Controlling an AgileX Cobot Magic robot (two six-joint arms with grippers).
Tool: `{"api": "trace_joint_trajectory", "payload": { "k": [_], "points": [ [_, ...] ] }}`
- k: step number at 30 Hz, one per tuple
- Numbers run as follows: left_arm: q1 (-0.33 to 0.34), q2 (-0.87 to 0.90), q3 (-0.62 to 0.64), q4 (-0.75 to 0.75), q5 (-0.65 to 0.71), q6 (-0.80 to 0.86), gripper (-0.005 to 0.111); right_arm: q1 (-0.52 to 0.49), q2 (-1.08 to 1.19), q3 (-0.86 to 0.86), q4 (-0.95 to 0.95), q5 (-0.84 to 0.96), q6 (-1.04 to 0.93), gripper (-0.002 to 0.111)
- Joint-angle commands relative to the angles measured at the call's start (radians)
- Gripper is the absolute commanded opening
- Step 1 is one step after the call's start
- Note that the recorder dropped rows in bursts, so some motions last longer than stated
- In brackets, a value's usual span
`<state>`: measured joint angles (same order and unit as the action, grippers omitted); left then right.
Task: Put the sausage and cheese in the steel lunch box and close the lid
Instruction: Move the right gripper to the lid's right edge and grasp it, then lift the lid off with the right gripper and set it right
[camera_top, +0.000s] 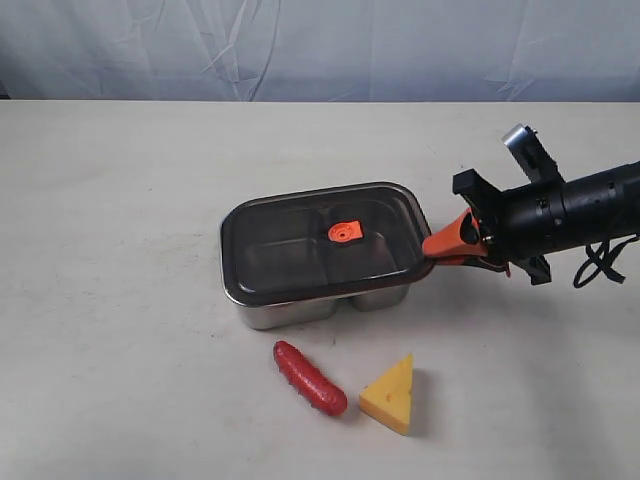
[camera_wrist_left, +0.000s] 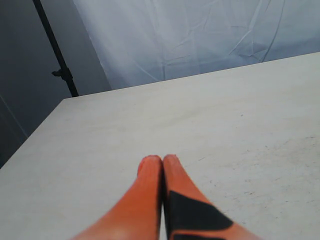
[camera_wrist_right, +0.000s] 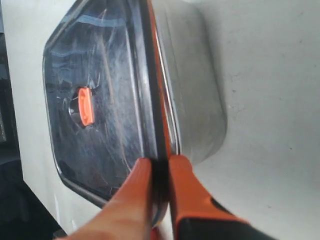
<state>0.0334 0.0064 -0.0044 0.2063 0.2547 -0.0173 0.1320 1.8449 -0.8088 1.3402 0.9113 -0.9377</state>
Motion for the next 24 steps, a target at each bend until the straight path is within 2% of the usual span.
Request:
{"api": "trace_joint_trajectory", "payload": {
  "k": [1, 11, 24],
  "points": [
    [0.004, -0.006, 0.004, -0.004, -0.014, -0.001, 0.0, 0.0, 0.0, -0.003, 0.002, 0.004, -0.006, -0.001],
    [0.004, -0.006, 0.004, -0.004, -0.014, -0.001, 0.0, 0.0, -0.042, -0.003, 0.008, 0.11, -0.057, -0.001],
    [0.004, -0.006, 0.004, -0.004, -0.014, -0.001, 0.0, -0.002, -0.295, -0.003, 0.045, 0.116, -0.109, -0.001]
  ]
}}
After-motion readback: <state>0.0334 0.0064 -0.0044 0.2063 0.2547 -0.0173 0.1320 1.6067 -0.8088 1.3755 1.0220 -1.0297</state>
